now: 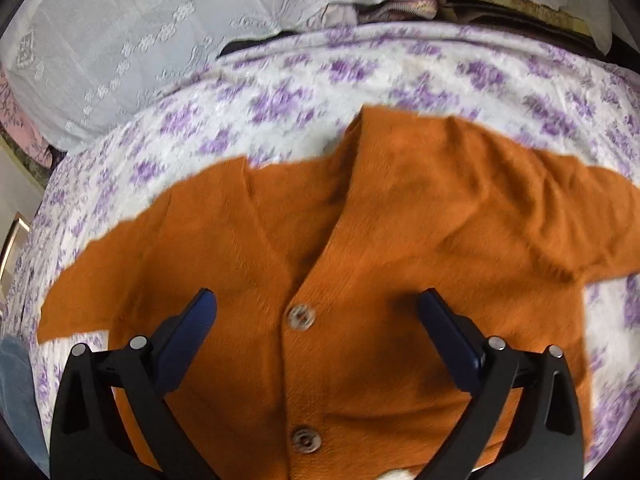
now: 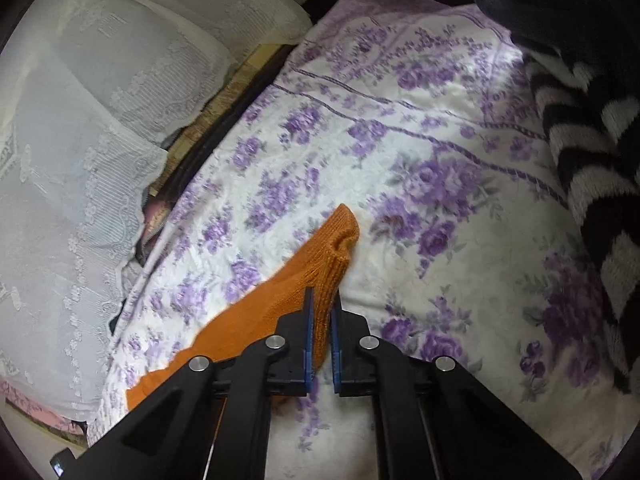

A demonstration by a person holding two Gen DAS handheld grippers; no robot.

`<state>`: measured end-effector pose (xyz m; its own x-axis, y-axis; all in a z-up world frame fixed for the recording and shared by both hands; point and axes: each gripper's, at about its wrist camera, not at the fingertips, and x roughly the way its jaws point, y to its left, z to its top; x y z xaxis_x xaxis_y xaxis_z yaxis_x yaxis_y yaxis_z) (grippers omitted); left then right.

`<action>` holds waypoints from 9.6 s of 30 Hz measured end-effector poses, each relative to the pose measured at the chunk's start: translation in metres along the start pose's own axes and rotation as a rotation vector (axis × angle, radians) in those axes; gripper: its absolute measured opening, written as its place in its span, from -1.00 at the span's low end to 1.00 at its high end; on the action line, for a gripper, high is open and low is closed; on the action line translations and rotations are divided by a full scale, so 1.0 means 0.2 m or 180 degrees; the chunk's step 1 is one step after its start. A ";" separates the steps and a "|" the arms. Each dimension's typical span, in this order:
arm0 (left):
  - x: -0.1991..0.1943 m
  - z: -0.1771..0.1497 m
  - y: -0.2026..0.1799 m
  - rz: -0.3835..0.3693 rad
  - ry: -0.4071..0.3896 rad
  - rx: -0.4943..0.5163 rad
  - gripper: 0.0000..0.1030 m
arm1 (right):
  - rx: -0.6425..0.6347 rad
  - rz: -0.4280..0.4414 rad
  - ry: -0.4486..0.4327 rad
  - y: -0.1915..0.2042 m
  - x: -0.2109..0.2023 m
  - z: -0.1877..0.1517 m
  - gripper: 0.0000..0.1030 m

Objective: Fold small clothes

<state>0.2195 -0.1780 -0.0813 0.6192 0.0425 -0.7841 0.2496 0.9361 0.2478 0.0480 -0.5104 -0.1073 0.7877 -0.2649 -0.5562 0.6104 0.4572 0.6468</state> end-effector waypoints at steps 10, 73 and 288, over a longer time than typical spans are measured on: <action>0.08 0.17 -0.33 0.0074 0.0089 0.0234 0.92 | -0.0467 0.0433 -0.0122 0.21 -0.15 -0.01 -0.86; 0.15 -0.12 1.29 -0.0842 0.0207 -0.1405 0.91 | -0.2491 0.1136 0.1153 1.57 -0.17 -1.18 -0.19; 0.48 0.01 0.94 -0.0728 0.0171 -0.0894 0.92 | -0.1311 0.1025 0.1661 1.04 0.47 -0.86 -1.00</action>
<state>0.3282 0.0006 -0.1089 0.5292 -0.1678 -0.8317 0.1583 0.9826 -0.0975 0.2347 -0.2937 -0.1138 0.7180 0.3276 -0.6141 0.1941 0.7531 0.6286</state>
